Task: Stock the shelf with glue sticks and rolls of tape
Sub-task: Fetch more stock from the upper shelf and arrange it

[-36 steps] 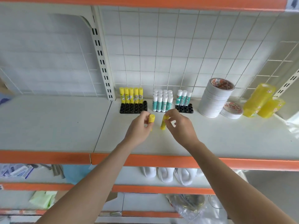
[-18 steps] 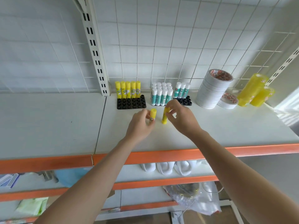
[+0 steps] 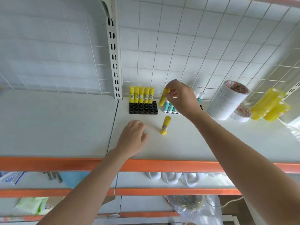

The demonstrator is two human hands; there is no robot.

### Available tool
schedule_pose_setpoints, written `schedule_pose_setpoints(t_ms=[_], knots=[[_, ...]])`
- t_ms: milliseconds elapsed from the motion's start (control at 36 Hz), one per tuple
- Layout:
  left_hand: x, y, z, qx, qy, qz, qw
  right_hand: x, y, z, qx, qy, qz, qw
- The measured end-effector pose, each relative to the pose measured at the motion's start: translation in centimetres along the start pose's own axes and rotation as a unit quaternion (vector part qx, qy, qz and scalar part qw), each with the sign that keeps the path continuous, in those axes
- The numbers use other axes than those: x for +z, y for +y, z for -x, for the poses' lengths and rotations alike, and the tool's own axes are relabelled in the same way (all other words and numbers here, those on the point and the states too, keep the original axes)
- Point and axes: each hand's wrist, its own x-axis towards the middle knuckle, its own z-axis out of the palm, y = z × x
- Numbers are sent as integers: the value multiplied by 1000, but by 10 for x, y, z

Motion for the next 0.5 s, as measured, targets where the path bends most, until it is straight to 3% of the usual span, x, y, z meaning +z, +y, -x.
schedule_pose_setpoints(t_ms=[306,500], knots=[[9,-5,-2,-4,24,1,1000,42,11,-51,-24,-37,187,981],[10,-5,-3,-12,20,-6,1000,56,28,-61,36,-67,197,977]])
